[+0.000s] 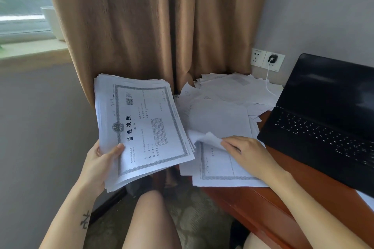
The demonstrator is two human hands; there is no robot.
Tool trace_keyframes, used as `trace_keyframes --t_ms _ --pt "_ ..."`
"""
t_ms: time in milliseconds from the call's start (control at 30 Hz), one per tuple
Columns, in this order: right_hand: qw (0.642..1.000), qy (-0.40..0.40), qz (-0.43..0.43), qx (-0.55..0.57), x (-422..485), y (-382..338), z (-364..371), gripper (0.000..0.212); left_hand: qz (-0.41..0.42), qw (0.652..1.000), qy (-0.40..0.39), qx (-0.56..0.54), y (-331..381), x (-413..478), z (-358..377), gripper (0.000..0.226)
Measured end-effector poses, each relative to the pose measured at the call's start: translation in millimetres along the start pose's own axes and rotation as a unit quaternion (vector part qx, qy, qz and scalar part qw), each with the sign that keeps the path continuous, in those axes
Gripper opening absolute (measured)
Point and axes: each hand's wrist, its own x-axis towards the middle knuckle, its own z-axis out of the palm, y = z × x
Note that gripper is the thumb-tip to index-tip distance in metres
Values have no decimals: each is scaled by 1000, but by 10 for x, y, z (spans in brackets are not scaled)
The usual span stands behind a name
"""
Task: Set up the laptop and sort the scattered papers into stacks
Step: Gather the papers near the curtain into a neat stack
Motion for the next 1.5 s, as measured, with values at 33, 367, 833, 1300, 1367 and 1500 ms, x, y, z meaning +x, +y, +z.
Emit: trace_keyframes --t_ms 33,367,833,1300,1367,1500 --pt "1000 21 13 9 6 -8 -16 25 1 1000 1 0 6 0 -4 22" --pt "933 82 191 295 69 -56 -29 36 -19 1000 -7 -7 -1 -53 51 22" --pt "964 60 144 217 16 -13 -61 40 -21 1000 -19 2 -8 -74 -1 22" --pt "950 132 61 278 369 -487 -188 20 -66 988 -133 28 -82 -86 554 29" --pt "956 11 51 287 361 -529 -58 20 -81 984 -155 42 -102 -79 593 28" --pt "944 -115 88 297 258 -521 112 24 -112 980 -160 45 -107 -80 589 29"
